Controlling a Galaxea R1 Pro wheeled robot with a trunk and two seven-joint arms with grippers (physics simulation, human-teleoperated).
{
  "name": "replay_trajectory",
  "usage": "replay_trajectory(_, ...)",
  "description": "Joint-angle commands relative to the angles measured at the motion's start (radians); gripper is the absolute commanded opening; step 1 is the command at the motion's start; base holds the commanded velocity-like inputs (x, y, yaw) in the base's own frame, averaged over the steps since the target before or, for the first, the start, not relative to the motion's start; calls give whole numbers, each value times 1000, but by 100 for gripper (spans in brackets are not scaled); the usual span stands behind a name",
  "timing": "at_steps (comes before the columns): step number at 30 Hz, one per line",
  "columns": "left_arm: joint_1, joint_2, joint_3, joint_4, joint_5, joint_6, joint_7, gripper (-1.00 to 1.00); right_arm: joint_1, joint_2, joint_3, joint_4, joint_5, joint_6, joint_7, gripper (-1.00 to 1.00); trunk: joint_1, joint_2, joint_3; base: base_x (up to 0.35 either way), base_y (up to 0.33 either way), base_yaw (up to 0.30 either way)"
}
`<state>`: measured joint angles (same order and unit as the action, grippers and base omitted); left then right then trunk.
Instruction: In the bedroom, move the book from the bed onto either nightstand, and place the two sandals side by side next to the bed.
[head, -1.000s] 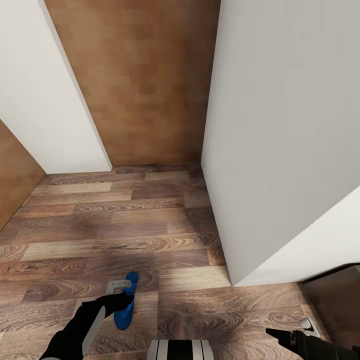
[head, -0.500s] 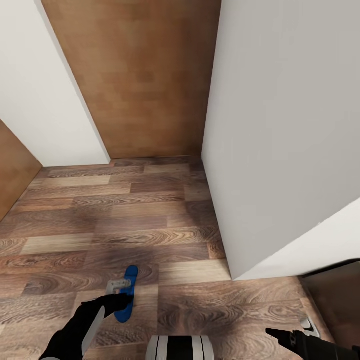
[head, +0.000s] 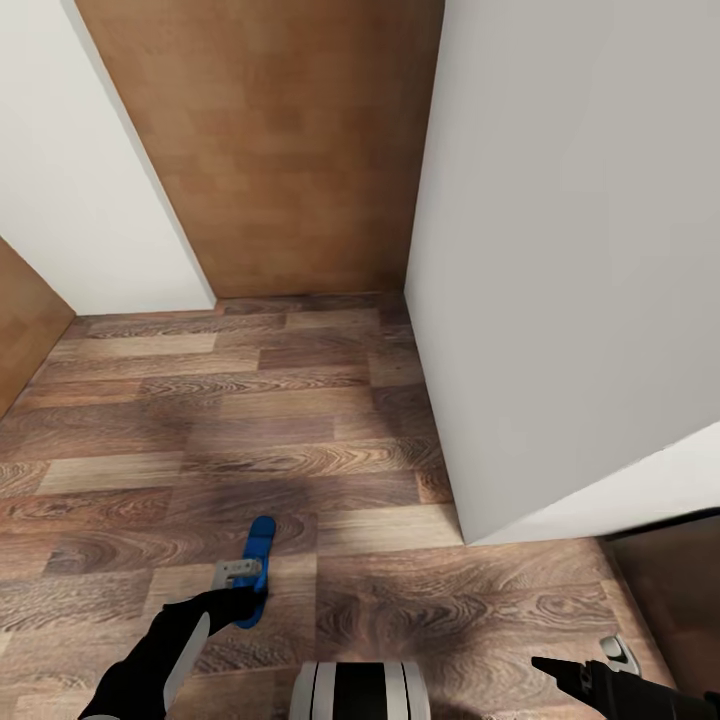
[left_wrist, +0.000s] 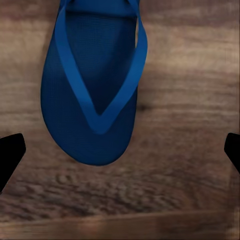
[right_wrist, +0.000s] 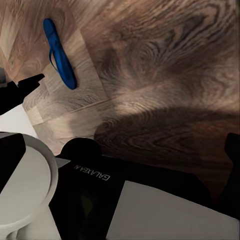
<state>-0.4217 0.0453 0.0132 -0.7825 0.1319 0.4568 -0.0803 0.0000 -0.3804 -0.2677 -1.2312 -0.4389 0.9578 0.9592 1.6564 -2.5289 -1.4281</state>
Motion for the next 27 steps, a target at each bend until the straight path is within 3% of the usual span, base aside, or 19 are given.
replay_trajectory(1, 0, 0, 1, -1, 9, 6, -1, 100, 0, 0, -1, -1, 0, 4, 3, 100, 0, -1, -5, 0, 0, 0)
replay_trajectory(10, 0, 1, 2, -2, 8, 6, -1, 100, 0, 0, -1, -1, 0, 4, 3, 100, 4, -3, -39, 0, 0, 0)
replay_trajectory(27, 0, 1, 2, -4, 8, 6, 0, 100, 0, 0, -1, -1, 0, 4, 3, 100, 4, -3, -39, 66, 0, 0)
